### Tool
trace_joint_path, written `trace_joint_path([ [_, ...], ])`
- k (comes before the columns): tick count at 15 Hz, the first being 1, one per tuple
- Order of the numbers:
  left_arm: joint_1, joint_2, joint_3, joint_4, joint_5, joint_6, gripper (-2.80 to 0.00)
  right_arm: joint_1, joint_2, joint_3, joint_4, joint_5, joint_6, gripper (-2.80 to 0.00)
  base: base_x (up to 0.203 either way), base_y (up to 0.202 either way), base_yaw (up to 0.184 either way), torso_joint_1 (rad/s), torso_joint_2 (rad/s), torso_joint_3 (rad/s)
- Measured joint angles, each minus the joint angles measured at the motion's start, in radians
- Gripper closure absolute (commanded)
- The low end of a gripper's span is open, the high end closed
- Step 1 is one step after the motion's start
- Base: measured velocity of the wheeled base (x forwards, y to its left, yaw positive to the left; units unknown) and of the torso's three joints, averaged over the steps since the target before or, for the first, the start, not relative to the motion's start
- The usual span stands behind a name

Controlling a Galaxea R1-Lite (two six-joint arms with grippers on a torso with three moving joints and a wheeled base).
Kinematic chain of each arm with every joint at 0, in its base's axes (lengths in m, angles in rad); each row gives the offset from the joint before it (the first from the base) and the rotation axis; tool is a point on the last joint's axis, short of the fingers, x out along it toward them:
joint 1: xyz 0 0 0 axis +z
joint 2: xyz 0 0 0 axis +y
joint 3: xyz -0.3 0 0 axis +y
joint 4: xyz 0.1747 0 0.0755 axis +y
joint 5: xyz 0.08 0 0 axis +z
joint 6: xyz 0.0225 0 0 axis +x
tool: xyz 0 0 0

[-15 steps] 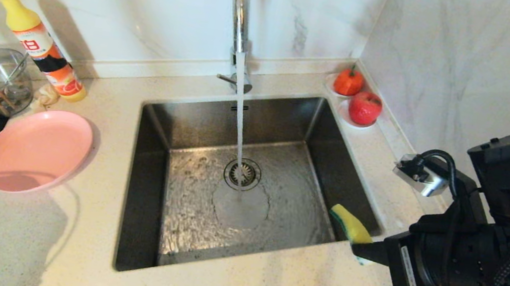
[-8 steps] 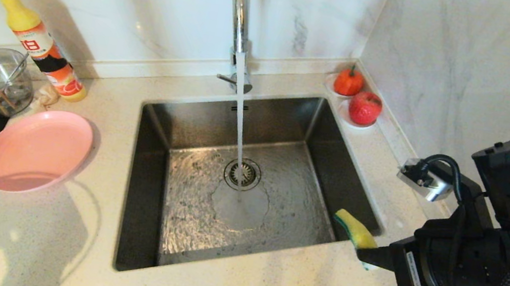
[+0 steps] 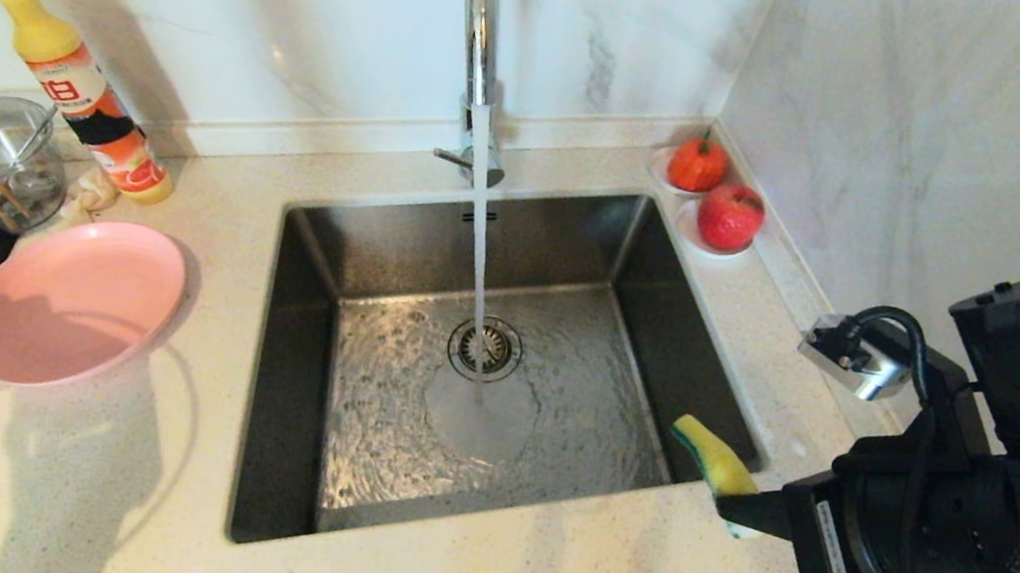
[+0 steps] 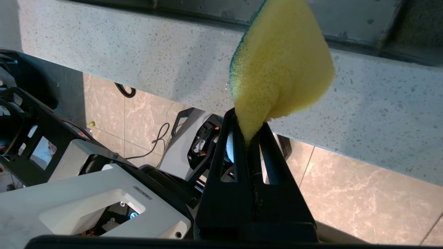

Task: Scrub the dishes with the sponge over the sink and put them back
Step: Wash the plate

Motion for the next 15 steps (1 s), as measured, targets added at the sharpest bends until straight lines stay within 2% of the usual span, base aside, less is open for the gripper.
trace_joint_path([
  [4,-0.059,0.107,-0.136,-0.008,0.015,-0.070,-2.80,-0.008,0.006,0.002,0.000,0.001,0.000,0.00,0.000,0.000,0.000,0.000,0.00,0.000],
  [9,-0.110,0.193,-0.201,-0.012,0.021,-0.080,-2.80,-0.010,0.009,0.003,0.000,0.002,0.003,0.00,0.000,0.000,0.000,0.000,0.00,0.000],
  [15,-0.126,0.254,-0.260,-0.007,0.030,-0.095,-2.80,-0.013,0.009,0.003,-0.001,0.002,0.004,0.00,0.000,0.000,0.000,0.000,0.00,0.000],
])
